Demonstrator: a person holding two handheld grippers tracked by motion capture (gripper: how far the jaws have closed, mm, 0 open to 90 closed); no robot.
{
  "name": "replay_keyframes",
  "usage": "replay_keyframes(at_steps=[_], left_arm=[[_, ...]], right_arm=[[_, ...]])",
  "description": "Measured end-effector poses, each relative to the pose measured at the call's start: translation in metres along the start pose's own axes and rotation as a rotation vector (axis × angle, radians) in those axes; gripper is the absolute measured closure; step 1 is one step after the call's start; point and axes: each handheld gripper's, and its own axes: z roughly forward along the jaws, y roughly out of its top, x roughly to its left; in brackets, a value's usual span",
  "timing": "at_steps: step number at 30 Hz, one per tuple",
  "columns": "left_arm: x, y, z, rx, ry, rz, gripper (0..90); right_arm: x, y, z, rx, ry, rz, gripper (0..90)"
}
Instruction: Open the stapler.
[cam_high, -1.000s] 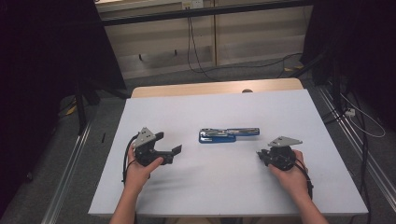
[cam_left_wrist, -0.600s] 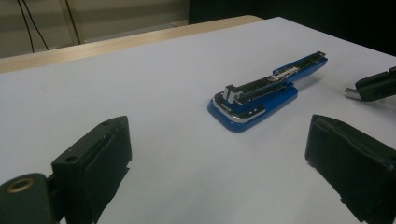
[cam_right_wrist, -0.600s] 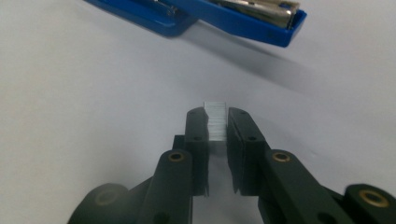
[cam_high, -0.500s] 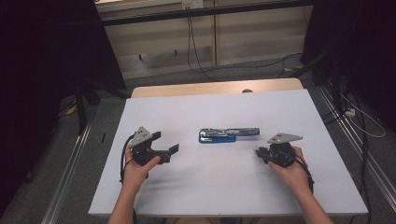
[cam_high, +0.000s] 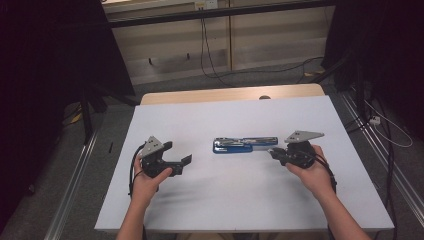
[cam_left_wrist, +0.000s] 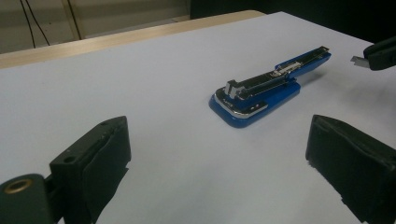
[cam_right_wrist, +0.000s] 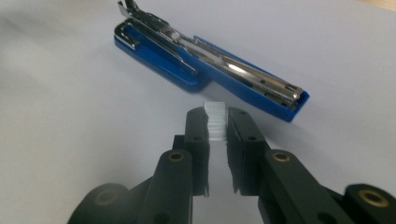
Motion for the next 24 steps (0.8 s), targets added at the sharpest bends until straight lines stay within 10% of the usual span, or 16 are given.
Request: replay_keyframes(at_steps=[24], left_arm=[[0.005, -0.001, -0.006, -0.01, -0.01, -0.022, 6.5]], right_arm=[[0.005, 0.039, -0.001, -0.046, 0.037, -0.05, 79.4]])
